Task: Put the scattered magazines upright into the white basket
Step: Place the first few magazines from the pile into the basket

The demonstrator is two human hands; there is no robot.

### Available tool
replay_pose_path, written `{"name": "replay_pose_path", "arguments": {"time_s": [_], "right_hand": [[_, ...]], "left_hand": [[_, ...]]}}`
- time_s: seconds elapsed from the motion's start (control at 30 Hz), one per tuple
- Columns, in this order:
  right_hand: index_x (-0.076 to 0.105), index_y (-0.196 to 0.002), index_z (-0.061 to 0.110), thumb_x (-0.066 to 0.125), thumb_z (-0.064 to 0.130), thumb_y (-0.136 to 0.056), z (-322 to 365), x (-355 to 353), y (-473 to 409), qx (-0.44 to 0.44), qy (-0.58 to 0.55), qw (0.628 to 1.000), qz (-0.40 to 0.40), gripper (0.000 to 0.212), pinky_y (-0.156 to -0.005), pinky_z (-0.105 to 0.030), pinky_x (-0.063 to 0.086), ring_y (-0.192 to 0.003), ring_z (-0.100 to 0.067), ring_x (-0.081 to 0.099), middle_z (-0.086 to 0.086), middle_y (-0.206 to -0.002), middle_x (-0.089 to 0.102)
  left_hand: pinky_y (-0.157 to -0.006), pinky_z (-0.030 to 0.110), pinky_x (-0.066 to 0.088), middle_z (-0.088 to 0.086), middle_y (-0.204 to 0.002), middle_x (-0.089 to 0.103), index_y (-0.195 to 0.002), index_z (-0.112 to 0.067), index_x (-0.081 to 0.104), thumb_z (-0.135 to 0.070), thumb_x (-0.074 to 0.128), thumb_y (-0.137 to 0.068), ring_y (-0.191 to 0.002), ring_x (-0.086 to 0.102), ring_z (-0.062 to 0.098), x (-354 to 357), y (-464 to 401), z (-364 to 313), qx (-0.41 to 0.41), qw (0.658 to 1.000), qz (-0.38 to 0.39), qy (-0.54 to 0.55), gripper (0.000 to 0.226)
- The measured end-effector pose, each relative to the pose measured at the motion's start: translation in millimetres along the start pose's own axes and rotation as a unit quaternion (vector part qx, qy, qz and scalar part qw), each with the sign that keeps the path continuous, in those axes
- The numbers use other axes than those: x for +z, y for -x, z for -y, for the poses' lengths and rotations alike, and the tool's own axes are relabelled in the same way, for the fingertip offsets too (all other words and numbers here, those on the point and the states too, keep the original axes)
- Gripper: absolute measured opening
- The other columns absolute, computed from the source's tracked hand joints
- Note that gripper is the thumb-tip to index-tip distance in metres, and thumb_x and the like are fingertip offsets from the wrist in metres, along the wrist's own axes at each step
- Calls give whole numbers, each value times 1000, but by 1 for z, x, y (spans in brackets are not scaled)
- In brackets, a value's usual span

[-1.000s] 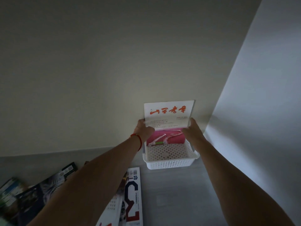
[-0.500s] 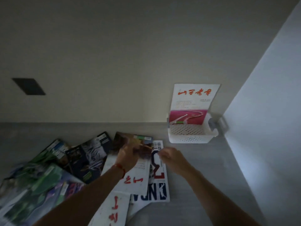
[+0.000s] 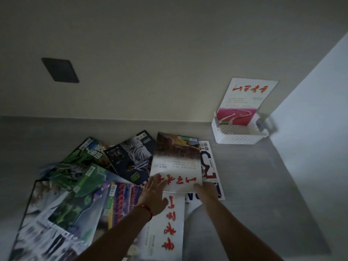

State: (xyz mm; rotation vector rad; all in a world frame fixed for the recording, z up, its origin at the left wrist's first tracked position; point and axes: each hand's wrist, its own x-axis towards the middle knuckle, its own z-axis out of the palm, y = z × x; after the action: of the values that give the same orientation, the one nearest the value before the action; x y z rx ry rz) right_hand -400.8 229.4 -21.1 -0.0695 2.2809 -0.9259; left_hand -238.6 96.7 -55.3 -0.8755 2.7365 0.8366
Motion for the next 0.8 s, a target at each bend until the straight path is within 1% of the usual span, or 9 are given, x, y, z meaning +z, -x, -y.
{"name": "replay_pose_path", "arguments": {"time_s": [0.1,0.2,0.33,0.4,0.47,0.57,0.67,0.73,0.8], "right_hand": [[59,-111,7,57,6,-90,10,-9,10,-35,-80,996,-6,22,-71,-36,62,-81,-18,66,-8,-99,68],[50,-122,6,51,6,-96,27,-24,22,-126,-126,984,-21,26,-73,-49,63,-98,-31,69,-15,-113,64],[59,-119,14,52,16,-101,59,-65,35,-305,-5,950,-60,20,-62,-34,63,-83,-17,74,-6,-100,71],[64,-118,20,55,21,-101,79,-92,39,-384,58,918,-78,19,-56,-24,60,-73,-5,73,3,-90,73],[66,-112,30,59,26,-98,99,-117,39,-432,85,894,-85,16,-56,-23,60,-70,1,72,13,-84,72],[65,-105,35,62,36,-94,123,-145,32,-461,74,879,-95,11,-59,-31,61,-71,2,71,13,-87,74],[62,-105,35,65,43,-90,131,-170,17,-463,27,881,-93,17,-60,-29,61,-75,1,72,14,-91,74],[58,-112,39,67,49,-88,128,-192,2,-454,29,884,-106,28,-59,-17,57,-80,8,69,23,-97,70],[53,-118,45,67,53,-87,115,-218,-15,-433,13,894,-111,35,-56,-11,53,-84,16,65,30,-101,65]], "left_hand": [[-122,36,27,5,-160,29,-150,-23,38,-26,62,-86,-149,27,24,-11,-2,5,18,996,14,90,69],[-112,35,42,3,-147,52,-144,-21,48,-26,63,-88,-135,49,21,-38,-12,-3,23,991,-17,133,58],[-96,42,56,11,-138,51,-139,-18,46,-16,57,-92,-119,56,28,-96,-37,-41,127,968,-174,132,48],[-106,46,49,15,-151,37,-149,-20,32,-16,53,-93,-131,47,31,-124,-46,-66,185,945,-245,113,60],[-118,52,22,12,-163,21,-155,-24,19,-24,51,-93,-149,23,33,-147,-55,-87,230,934,-268,56,69],[-123,57,10,2,-158,37,-152,-28,28,-28,49,-98,-150,22,26,-162,-73,-114,256,939,-229,-22,58],[-93,42,50,10,-119,68,-127,-26,57,-22,52,-98,-111,62,34,-161,-85,-142,213,962,-159,66,29],[-68,34,54,10,-98,70,-111,-22,62,-19,53,-97,-88,69,33,-157,-91,-161,178,960,-161,145,16],[-66,33,57,8,-93,70,-106,-18,63,-17,54,-97,-82,69,27,-154,-98,-179,158,951,-187,190,13]]}}
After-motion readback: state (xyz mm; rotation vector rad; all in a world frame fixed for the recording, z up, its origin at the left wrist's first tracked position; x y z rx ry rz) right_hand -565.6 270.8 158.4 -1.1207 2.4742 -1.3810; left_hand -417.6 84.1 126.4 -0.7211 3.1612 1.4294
